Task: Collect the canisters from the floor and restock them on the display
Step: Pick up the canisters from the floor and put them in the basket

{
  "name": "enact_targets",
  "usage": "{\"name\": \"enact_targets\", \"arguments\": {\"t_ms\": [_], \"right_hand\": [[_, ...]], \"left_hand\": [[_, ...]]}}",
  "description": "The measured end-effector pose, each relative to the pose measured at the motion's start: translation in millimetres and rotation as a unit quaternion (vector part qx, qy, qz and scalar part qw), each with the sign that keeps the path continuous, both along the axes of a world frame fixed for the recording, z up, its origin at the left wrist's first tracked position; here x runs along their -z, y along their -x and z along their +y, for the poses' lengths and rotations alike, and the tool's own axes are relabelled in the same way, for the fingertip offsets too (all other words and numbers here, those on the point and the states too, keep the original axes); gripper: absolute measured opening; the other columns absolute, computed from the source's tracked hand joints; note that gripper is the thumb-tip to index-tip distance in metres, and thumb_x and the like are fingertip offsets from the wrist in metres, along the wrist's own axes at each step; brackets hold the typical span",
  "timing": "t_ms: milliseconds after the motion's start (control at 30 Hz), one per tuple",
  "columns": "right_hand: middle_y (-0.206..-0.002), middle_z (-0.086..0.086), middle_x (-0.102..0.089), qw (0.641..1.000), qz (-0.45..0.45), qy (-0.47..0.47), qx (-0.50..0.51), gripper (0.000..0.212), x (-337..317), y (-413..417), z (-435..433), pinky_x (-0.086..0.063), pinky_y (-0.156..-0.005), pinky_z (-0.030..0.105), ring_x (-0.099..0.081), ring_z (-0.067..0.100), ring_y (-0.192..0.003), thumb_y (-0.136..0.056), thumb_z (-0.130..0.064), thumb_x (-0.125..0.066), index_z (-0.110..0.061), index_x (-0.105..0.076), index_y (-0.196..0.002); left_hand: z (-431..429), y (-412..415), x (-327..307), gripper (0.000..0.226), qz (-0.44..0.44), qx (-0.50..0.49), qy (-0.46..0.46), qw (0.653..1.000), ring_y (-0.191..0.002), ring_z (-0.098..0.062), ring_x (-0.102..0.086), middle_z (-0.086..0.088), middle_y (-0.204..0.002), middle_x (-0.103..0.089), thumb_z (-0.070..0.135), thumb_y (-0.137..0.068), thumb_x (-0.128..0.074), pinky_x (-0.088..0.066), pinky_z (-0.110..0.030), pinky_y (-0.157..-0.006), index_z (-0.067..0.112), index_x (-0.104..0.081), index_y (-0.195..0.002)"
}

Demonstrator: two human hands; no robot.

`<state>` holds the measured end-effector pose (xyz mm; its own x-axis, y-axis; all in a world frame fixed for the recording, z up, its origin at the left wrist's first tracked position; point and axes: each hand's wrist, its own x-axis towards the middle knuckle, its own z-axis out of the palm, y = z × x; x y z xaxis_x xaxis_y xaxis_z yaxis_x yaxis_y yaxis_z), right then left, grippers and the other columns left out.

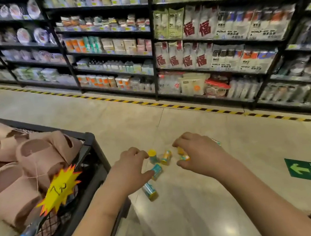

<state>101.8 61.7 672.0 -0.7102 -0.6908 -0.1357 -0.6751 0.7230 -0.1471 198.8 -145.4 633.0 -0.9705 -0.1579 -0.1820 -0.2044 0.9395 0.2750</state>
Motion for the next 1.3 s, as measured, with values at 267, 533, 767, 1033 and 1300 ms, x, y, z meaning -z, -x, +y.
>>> {"name": "enact_targets", "arguments": {"t_ms": [267,533,767,1033,1300], "right_hand": [[-0.136,0.000,-0.049,0.997,-0.037,-0.065,-0.028,0.053,45,119,-67,-0.048,-0.095,0.044,-0.052,0.026,-0.123,-0.089,-0.045,-0.062,-0.030,-0.049,-0.139],[-0.133,0.000,-0.053,0.987,-0.072,-0.073,-0.121,0.051,129,248,-106,-0.044,-0.096,0.040,-0.053,0.025,-0.122,-0.091,-0.041,-0.060,-0.027,-0.051,-0.139],[-0.135,-0.001,-0.051,0.972,-0.082,-0.087,-0.202,0.052,248,357,-157,-0.040,-0.100,0.039,-0.051,0.024,-0.123,-0.092,-0.042,-0.062,-0.027,-0.051,-0.140],[-0.133,0.002,-0.050,0.952,-0.072,-0.142,-0.262,0.052,469,410,-224,-0.038,-0.092,0.037,-0.052,0.027,-0.116,-0.091,-0.041,-0.062,-0.027,-0.047,-0.140],[-0.128,0.001,-0.052,0.934,-0.089,-0.179,-0.296,0.048,661,404,-254,-0.036,-0.084,0.038,-0.053,0.028,-0.116,-0.090,-0.041,-0.064,-0.025,-0.053,-0.133]], "left_hand": [[-59,109,44,0.056,-0.063,-0.003,-0.033,0.997,-0.131,-0.019,-0.041,0.002,-0.144,-0.041,0.050,-0.093,-0.060,-0.046,-0.039,-0.104,0.029,-0.046,-0.142],[-74,198,125,0.053,-0.113,-0.105,-0.070,0.986,-0.129,-0.016,-0.044,0.006,-0.143,-0.041,0.051,-0.093,-0.061,-0.050,-0.038,-0.098,0.031,-0.047,-0.140],[-92,265,241,0.052,-0.169,-0.180,-0.079,0.966,-0.126,-0.018,-0.048,0.003,-0.141,-0.043,0.051,-0.095,-0.057,-0.049,-0.035,-0.099,0.029,-0.048,-0.140],[-139,294,446,0.052,-0.233,-0.217,-0.102,0.942,-0.125,-0.019,-0.048,0.001,-0.139,-0.042,0.050,-0.095,-0.057,-0.050,-0.036,-0.097,0.026,-0.045,-0.140],[-149,285,647,0.057,-0.286,-0.271,-0.115,0.912,-0.122,-0.025,-0.049,-0.004,-0.134,-0.045,0.053,-0.093,-0.059,-0.050,-0.040,-0.094,0.022,-0.046,-0.139]]}}
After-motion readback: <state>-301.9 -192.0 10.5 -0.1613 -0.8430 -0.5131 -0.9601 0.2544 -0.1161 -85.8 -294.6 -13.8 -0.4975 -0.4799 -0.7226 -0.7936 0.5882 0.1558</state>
